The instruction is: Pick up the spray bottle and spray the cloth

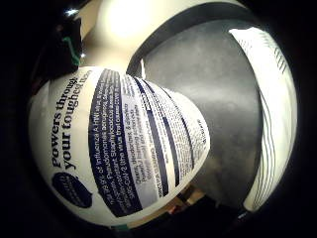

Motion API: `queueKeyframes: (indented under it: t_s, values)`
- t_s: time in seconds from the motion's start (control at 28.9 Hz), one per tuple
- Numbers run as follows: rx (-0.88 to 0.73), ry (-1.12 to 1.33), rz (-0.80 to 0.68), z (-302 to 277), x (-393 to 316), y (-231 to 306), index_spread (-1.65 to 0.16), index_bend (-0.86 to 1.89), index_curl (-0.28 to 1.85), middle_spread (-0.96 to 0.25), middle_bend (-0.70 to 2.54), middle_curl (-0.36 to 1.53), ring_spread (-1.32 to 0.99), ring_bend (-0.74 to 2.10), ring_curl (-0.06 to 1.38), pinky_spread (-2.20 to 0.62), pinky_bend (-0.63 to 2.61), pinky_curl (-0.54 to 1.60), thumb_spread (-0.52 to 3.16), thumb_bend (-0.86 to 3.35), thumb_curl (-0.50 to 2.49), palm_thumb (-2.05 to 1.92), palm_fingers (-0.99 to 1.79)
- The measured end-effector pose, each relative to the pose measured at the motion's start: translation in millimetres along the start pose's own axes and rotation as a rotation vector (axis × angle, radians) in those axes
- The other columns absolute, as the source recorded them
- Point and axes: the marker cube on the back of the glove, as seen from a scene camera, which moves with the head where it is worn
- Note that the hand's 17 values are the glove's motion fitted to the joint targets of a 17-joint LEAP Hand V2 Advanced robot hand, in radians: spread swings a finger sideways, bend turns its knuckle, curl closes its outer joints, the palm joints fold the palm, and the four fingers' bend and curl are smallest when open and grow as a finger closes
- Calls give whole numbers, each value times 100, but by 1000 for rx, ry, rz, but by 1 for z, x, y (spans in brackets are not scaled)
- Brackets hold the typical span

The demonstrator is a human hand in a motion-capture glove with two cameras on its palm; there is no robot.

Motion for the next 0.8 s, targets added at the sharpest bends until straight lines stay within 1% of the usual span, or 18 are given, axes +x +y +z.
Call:
queueKeyframes:
  t_s: [0.31, 0.55, 0.8]
  values:
    - [-15, 39, 54, 8, 58, 19, -17, 23, 61, -7, 44, 57, -11, 32, 53, -3, 16, 37, 50, -2, 73, 118, 109]
    - [-46, 26, 89, 8, 52, 27, -18, 22, 61, -6, 43, 57, -11, 31, 53, -3, 15, 35, 53, -2, 73, 119, 108]
    - [-43, 66, 98, 6, 66, 22, -18, 22, 61, -6, 41, 57, -11, 32, 53, -3, 15, 34, 57, -2, 72, 118, 107]
